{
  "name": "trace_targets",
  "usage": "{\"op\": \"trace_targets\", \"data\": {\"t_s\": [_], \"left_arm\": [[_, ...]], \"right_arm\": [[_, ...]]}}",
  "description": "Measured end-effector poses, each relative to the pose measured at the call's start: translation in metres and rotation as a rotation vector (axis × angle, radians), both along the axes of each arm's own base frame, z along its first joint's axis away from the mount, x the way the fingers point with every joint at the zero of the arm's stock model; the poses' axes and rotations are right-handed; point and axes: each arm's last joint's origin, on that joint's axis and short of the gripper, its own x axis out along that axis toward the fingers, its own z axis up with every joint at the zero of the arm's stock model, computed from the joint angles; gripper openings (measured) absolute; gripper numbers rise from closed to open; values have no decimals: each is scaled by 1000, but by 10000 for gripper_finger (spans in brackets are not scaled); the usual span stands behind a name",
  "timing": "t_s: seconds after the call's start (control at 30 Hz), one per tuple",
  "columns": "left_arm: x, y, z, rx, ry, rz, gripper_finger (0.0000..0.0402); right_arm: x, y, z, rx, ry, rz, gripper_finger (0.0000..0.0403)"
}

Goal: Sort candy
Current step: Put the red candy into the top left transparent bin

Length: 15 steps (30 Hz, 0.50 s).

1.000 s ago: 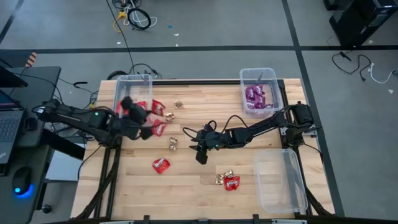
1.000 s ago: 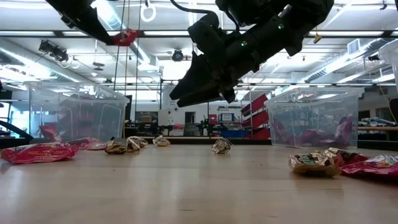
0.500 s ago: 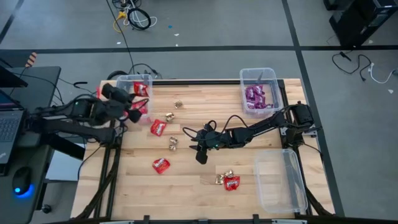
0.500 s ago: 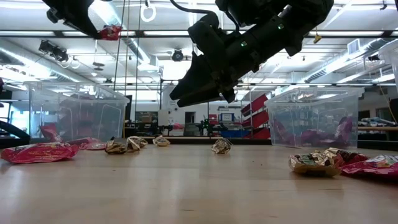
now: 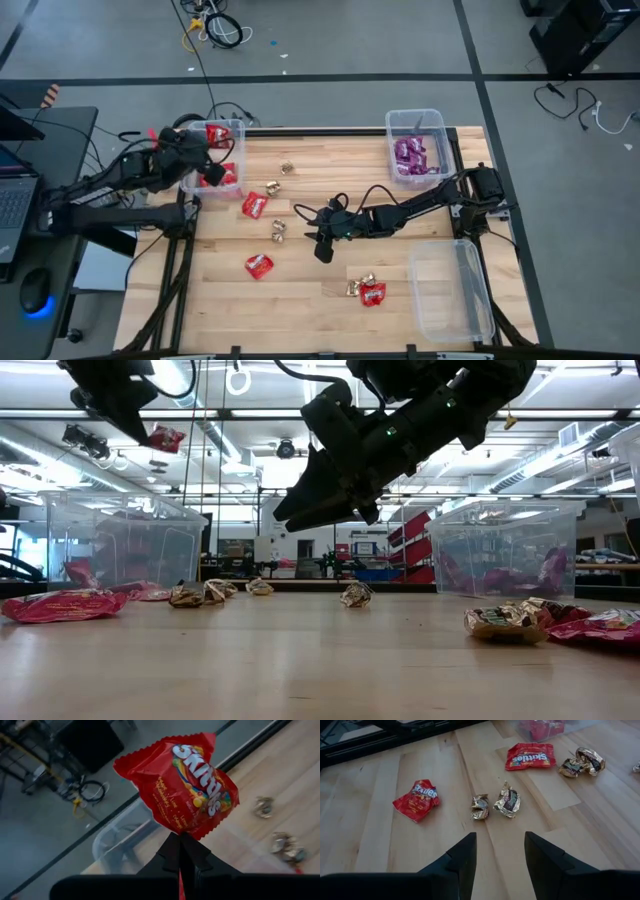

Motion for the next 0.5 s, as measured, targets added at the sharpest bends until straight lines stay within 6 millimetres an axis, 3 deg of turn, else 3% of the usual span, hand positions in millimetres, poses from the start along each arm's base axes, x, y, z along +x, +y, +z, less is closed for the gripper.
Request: {"op": "trace_targets", "data": {"t_s": [0.5], "left_arm": [[22,47,-22,-140,225,108,0]], "right_arm": [[0,0,0,0,0,0,151]]}}
